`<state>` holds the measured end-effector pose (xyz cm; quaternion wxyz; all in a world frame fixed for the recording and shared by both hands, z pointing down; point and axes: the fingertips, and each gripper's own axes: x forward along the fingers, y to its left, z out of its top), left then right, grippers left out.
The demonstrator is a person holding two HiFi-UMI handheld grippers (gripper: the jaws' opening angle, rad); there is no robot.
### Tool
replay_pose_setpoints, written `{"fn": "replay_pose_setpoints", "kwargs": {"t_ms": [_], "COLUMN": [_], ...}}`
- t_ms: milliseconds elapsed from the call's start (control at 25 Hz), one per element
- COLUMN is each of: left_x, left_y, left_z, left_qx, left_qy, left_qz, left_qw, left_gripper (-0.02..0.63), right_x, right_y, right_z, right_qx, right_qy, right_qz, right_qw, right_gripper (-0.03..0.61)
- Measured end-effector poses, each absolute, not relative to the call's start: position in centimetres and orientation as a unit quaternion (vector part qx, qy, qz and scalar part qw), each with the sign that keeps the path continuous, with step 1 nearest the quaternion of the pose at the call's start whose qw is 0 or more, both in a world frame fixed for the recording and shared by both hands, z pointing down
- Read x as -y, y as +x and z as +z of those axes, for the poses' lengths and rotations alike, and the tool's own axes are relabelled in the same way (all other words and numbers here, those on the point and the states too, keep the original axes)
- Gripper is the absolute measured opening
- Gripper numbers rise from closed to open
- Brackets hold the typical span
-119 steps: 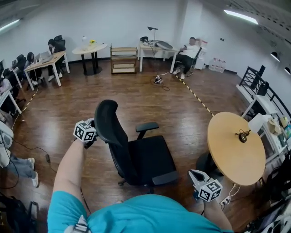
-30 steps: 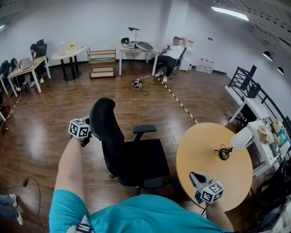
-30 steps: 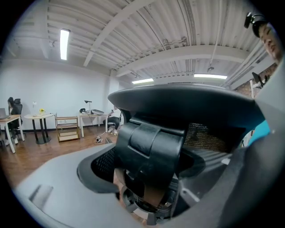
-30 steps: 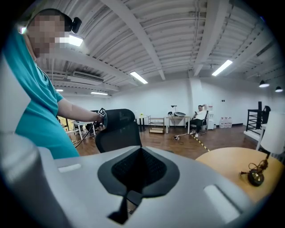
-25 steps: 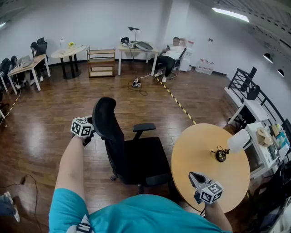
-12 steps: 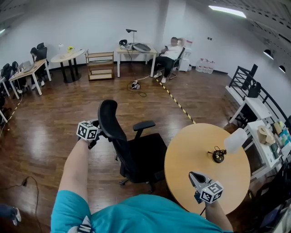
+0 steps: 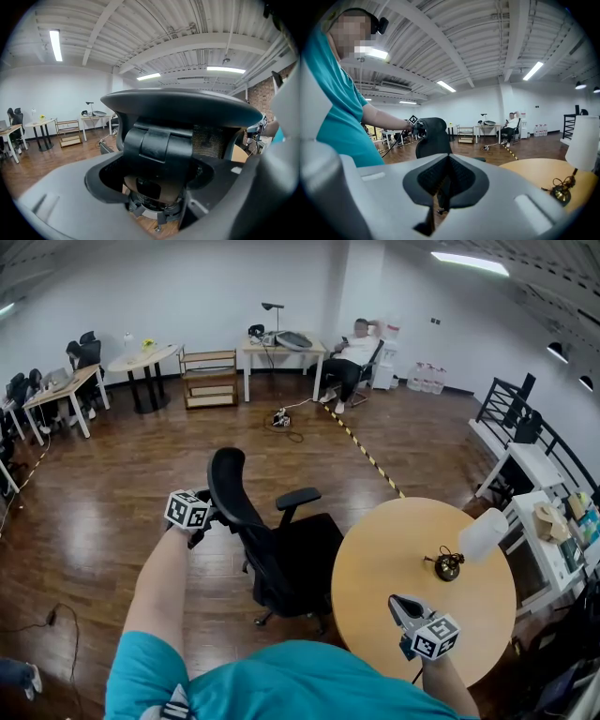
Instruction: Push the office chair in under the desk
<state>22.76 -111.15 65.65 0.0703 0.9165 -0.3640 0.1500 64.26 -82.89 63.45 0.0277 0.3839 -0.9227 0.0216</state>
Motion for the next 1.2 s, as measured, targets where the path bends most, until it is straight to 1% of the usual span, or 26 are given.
{"fn": "replay_pose_setpoints", "kwargs": {"t_ms": [320, 440, 520, 640, 720, 920, 1000, 1120, 1200], "left_x": [111.6, 111.4, 110.5, 108.3, 106.0, 99.6, 96.9, 92.4, 88.8], "left_y": [24.7, 25.1, 25.3, 24.9, 24.1, 19.5, 16.2, 11.1, 8.3], "left_z": [66.3, 65.9, 65.5, 66.4, 66.3, 68.2, 68.6, 69.3, 69.7], "left_qx": [0.380, 0.389, 0.395, 0.401, 0.397, 0.378, 0.372, 0.350, 0.333], "left_qy": [0.910, 0.911, 0.912, 0.911, 0.914, 0.921, 0.923, 0.931, 0.938], "left_qz": [0.136, 0.108, 0.080, 0.049, 0.034, -0.009, -0.029, -0.045, -0.044], "left_qw": [0.092, 0.089, 0.077, 0.087, 0.081, 0.092, 0.091, 0.092, 0.087], "left_gripper": [0.328, 0.333, 0.354, 0.354, 0.350, 0.254, 0.211, 0.124, 0.087], "right_x": [83.2, 83.6, 83.9, 84.4, 84.8, 83.6, 82.2, 79.8, 77.1], "right_y": [67.0, 67.4, 67.9, 68.2, 67.3, 61.3, 57.2, 50.5, 46.3], "right_z": [64.0, 64.2, 64.9, 66.4, 66.7, 65.7, 64.8, 64.1, 64.4], "right_qx": [0.924, 0.926, 0.927, 0.930, 0.933, 0.939, 0.941, 0.939, 0.935], "right_qy": [0.380, 0.376, 0.373, 0.365, 0.358, 0.342, 0.337, 0.343, 0.353], "right_qz": [0.024, 0.023, 0.027, 0.037, 0.039, 0.039, 0.029, 0.028, 0.035], "right_qw": [0.026, 0.019, 0.010, 0.000, -0.001, 0.001, 0.009, 0.011, 0.004], "right_gripper": [0.000, 0.000, 0.000, 0.000, 0.000, 0.000, 0.000, 0.000, 0.000]}}
